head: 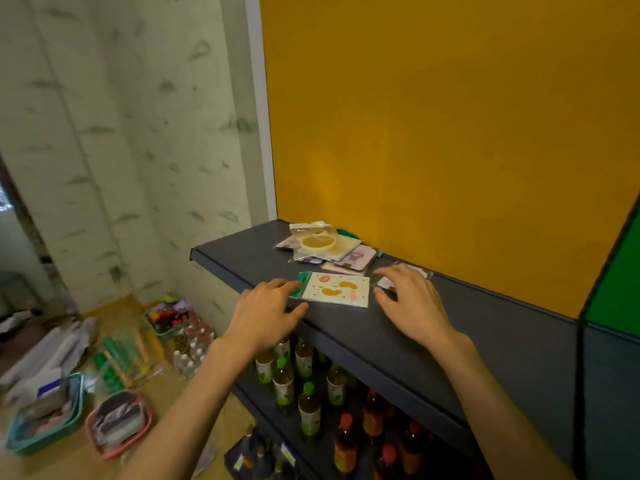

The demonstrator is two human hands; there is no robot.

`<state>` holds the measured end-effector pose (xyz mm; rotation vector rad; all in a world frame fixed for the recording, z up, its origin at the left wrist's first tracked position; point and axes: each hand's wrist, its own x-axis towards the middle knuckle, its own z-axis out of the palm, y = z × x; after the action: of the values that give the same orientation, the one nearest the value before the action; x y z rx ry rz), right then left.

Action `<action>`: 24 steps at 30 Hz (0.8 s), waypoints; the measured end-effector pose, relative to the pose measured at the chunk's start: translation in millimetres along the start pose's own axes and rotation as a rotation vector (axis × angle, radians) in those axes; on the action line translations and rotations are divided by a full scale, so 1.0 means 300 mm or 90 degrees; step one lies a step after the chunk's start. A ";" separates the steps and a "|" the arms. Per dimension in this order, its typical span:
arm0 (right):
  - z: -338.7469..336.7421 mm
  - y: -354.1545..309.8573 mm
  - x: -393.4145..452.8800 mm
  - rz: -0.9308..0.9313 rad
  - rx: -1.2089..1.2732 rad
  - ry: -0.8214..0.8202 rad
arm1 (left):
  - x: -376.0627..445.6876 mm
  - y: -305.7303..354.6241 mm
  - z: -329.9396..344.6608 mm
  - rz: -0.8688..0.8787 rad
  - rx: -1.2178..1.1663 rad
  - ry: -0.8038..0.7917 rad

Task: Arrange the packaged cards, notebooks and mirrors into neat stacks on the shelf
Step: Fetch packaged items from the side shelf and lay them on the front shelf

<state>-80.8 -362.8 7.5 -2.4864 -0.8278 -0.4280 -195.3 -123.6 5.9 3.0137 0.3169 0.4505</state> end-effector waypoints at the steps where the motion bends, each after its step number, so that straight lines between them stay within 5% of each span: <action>1: 0.014 0.007 0.028 0.008 -0.002 0.004 | 0.039 -0.019 0.006 0.001 0.003 0.001; 15: 0.173 0.048 0.212 0.157 -0.062 -0.015 | 0.573 -0.196 0.177 0.063 -0.036 -0.042; 24: 0.279 -0.008 0.279 0.260 -0.093 -0.031 | 0.789 -0.297 0.253 -0.075 -0.185 -0.040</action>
<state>-6.4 -276.8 -25.8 -2.7197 -0.2979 -0.2913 31.5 10.8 -9.6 2.7038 0.3849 0.3553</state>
